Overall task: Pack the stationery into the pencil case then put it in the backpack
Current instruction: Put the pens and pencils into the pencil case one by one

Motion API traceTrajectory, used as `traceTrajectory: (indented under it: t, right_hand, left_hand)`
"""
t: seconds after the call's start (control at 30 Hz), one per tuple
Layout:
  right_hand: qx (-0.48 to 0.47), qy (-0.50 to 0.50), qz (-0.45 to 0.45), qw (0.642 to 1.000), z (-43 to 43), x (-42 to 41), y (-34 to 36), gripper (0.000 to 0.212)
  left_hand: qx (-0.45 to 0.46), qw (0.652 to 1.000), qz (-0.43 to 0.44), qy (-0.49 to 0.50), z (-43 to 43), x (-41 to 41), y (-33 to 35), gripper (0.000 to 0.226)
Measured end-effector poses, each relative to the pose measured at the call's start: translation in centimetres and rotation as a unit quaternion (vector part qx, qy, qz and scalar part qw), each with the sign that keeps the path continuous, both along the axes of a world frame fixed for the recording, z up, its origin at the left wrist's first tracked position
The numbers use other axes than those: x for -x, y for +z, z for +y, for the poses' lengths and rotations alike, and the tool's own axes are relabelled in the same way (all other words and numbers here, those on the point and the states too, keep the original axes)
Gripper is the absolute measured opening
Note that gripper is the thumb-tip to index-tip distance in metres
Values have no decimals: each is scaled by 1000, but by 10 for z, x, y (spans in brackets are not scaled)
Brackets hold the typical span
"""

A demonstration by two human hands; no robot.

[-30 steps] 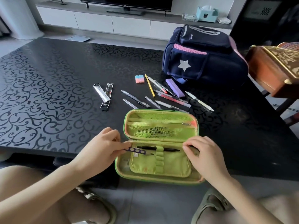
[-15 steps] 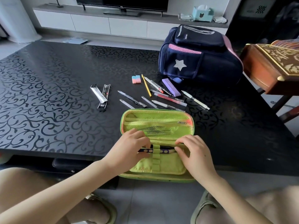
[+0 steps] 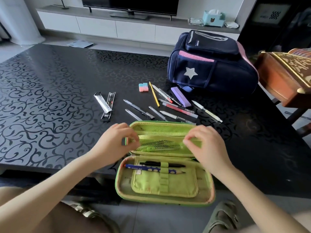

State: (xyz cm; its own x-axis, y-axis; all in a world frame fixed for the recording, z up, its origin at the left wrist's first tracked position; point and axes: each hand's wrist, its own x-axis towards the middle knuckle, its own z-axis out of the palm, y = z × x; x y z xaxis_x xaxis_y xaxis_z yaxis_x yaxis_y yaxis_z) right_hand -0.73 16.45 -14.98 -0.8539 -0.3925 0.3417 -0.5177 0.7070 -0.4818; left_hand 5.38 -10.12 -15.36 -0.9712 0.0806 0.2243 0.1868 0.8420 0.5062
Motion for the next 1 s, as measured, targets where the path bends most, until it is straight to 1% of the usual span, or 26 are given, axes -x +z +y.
traceTrajectory:
  t: [0.03, 0.1, 0.13, 0.23, 0.27, 0.33, 0.4, 0.47, 0.53, 0.57, 0.63, 0.67, 0.7, 0.73, 0.77, 0.8, 0.83, 0.87, 0.93, 0.97, 1.0]
  right_hand:
    - [-10, -5, -1, 1000, -9, 13, 5, 9]
    - [-46, -22, -9, 999, -31, 41, 11, 19]
    - [-63, -39, -25, 997, -44, 57, 12, 25]
    - [-126, -94, -90, 984, -92, 109, 6, 36]
    - [-149, -108, -109, 977, -107, 125, 2, 37]
    - [-189, -126, -133, 965, -130, 145, -4, 34]
    - [-220, -132, -123, 959, -145, 159, -12, 31]
    - [-242, -147, -106, 953, -153, 164, -15, 17]
    - [-238, -152, -114, 953, -158, 165, -13, 11]
    - [-217, -153, -124, 956, -157, 163, -9, 10]
    - [-142, -160, -144, 966, -151, 150, 3, 27]
    - [-90, -154, -148, 973, -147, 138, 8, 35]
    - [-32, -132, -153, 979, -144, 121, 12, 41]
    - [22, -98, -157, 983, -140, 102, 15, 44]
    - [67, -61, -163, 983, -136, 80, 18, 42]
    - [103, -26, -172, 979, -134, 59, 19, 36]
    - [126, 3, -180, 976, -131, 40, 19, 29]
    - [136, 22, -184, 973, -130, 25, 17, 25]
    - [137, 53, -186, 971, -123, 5, 11, 27]
    - [132, 66, -188, 971, -117, -3, 9, 31]
    - [122, 76, -181, 973, -109, -7, 7, 34]
  left_hand:
    - [-9, 1000, 5, 20, -3, 10, 4, 24]
    - [-23, 998, 7, 59, -6, 29, 10, 9]
    - [-29, 997, 9, 76, -7, 38, 12, 6]
    - [-62, 991, 21, 113, -8, 60, 18, 7]
    - [-70, 990, 28, 120, -10, 67, 19, 9]
    - [-78, 988, 30, 128, -10, 73, 19, 13]
    - [-85, 987, 24, 134, -14, 77, 17, 15]
    - [-97, 985, 15, 143, -18, 78, 15, 16]
    - [-105, 983, 9, 150, -23, 80, 15, 15]
    - [-110, 982, 3, 156, -25, 82, 16, 14]
    - [-133, 974, -9, 182, -26, 86, 15, 10]
    - [-155, 967, -16, 200, -24, 88, 14, 8]
    - [-200, 956, -25, 215, -21, 90, 14, 8]
    - [-274, 935, -37, 223, -15, 92, 15, 10]
    - [-368, 902, -52, 221, -9, 92, 18, 14]
    - [-461, 859, -65, 212, -2, 93, 22, 17]
    - [-533, 818, -71, 205, 5, 92, 27, 18]
    - [-584, 783, -67, 203, 11, 91, 33, 17]
    - [-648, 730, -43, 211, 21, 84, 40, 13]
    - [-662, 719, -37, 207, 24, 77, 42, 13]
    - [-656, 729, -32, 195, 26, 69, 43, 14]
